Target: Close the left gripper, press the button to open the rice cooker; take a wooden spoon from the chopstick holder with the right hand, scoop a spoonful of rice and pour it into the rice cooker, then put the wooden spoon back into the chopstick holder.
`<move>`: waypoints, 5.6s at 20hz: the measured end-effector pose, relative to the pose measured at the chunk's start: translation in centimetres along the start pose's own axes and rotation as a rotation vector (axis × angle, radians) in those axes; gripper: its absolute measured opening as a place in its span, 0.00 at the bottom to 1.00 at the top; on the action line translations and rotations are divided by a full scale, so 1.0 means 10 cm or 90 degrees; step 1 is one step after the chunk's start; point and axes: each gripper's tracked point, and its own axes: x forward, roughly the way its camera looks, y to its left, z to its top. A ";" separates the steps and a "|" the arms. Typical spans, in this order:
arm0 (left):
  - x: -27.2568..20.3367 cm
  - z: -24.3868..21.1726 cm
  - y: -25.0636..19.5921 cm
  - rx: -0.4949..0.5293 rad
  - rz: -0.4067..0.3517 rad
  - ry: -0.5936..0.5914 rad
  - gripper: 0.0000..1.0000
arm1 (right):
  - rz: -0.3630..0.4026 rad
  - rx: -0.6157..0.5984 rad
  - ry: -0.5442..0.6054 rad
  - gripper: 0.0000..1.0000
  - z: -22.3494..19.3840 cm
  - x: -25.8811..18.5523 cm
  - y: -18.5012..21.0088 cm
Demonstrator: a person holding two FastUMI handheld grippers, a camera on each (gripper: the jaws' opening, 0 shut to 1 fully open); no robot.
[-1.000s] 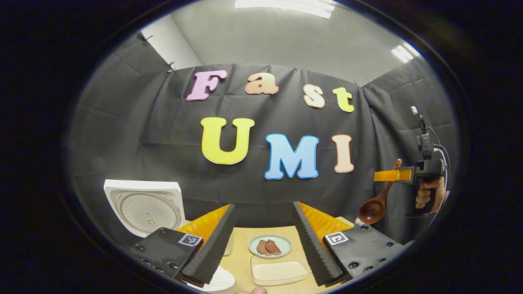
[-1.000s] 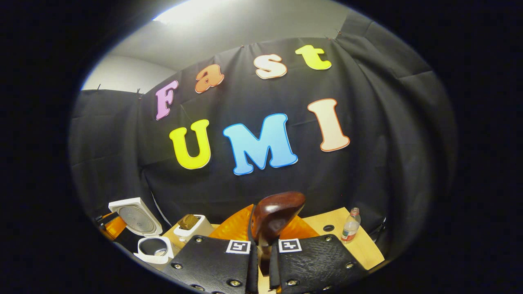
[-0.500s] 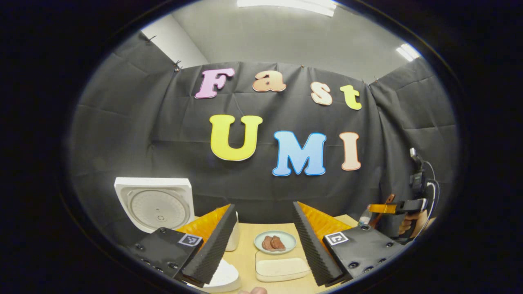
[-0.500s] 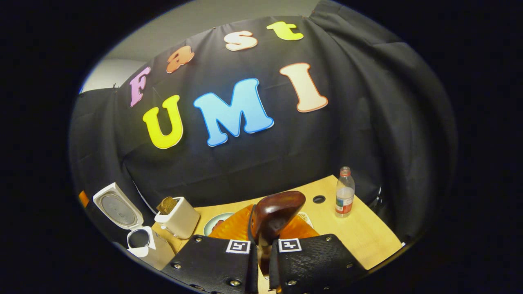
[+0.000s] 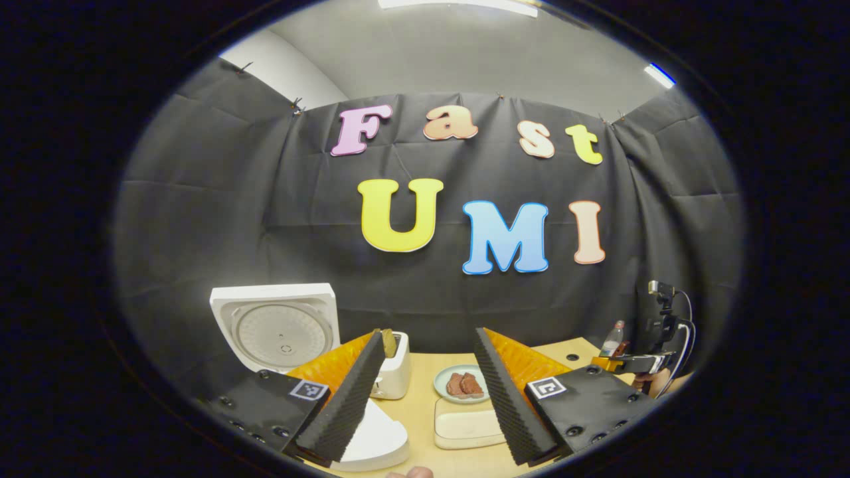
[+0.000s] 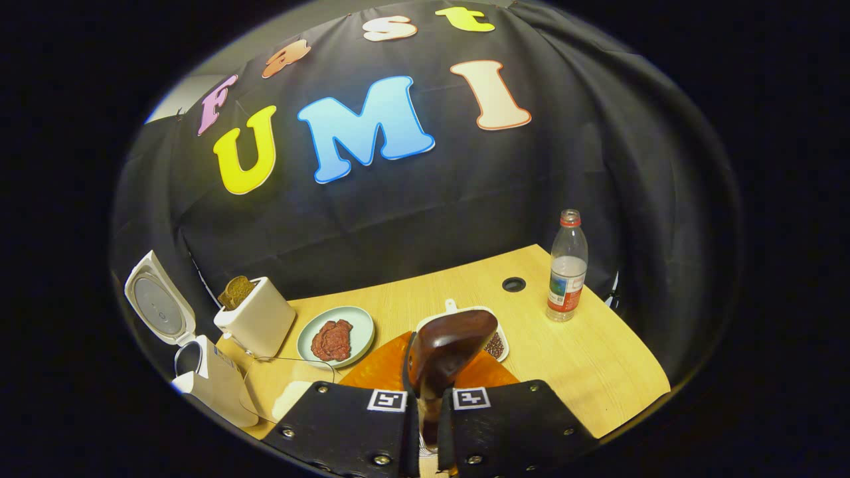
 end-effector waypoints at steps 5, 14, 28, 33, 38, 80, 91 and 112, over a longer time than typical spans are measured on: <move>-0.05 -0.04 0.07 0.007 0.015 0.013 0.93 | -0.011 -0.022 0.024 0.11 -0.30 0.17 0.03; 0.11 -0.05 -0.07 -0.018 0.003 0.000 0.93 | -0.048 -0.052 0.030 0.57 -0.22 -0.07 -0.18; 0.27 0.22 0.07 -0.036 0.023 -0.014 0.99 | 0.049 -0.100 -0.173 0.99 1.38 -1.11 0.48; 0.49 0.43 0.70 -0.045 0.069 -0.006 0.98 | 0.061 -0.138 -0.198 0.99 1.48 -1.18 0.70; 0.76 0.67 1.52 -0.071 0.126 -0.002 0.98 | 0.069 -0.146 -0.199 0.99 1.42 -1.22 0.86; 0.64 -1.37 1.80 -0.116 0.268 0.150 0.98 | 0.106 -0.115 -0.152 0.99 1.32 -1.23 0.85; 0.47 -1.65 1.69 -0.097 0.266 0.190 0.98 | 0.103 -0.097 -0.142 0.99 1.24 -1.34 0.82; 0.20 -2.23 1.57 -0.085 0.250 0.293 0.98 | 0.130 -0.091 -0.127 0.99 1.10 -1.39 0.83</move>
